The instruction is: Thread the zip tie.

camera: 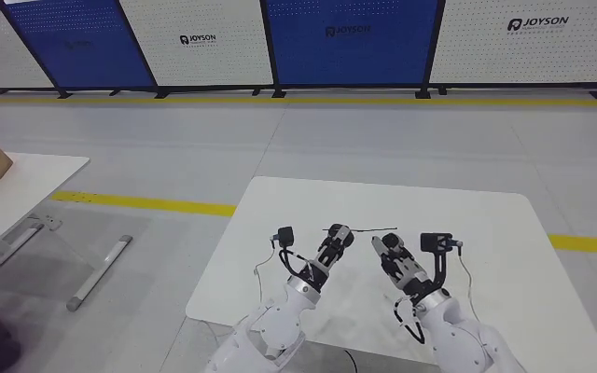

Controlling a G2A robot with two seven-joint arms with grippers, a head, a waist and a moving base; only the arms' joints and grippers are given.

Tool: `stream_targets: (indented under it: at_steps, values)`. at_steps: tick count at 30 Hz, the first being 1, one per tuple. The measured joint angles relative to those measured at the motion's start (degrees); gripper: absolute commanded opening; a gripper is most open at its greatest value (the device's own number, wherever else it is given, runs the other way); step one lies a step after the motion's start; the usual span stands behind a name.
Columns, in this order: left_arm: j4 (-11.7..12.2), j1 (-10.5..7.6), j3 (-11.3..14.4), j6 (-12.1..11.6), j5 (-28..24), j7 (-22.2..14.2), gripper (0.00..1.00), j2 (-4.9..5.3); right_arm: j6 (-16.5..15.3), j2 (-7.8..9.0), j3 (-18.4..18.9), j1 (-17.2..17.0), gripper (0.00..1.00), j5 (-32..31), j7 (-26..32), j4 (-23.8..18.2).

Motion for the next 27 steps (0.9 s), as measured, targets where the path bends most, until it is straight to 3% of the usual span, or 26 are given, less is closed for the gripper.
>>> stream_targets:
  at_steps: [10,11,12,27]
  values:
    - [0.3,0.51,0.05,-0.46,0.95,-0.63,0.0,0.05,-0.82,0.03,-0.43,0.09,0.23,0.21,-0.95,-0.4]
    - [0.3,0.58,0.07,-0.59,1.04,-0.75,0.0,0.07,-0.77,0.02,-0.43,0.1,0.2,0.31,-1.16,-0.41]
    - [0.26,0.66,0.11,-0.79,1.06,-0.98,0.0,0.08,-0.69,0.01,-0.43,0.1,0.0,0.4,-1.33,-0.4]
    - [-1.4,2.15,-0.13,-3.17,0.51,-4.15,0.0,0.46,-0.88,0.02,-1.34,0.89,0.0,-0.49,-1.01,0.25]
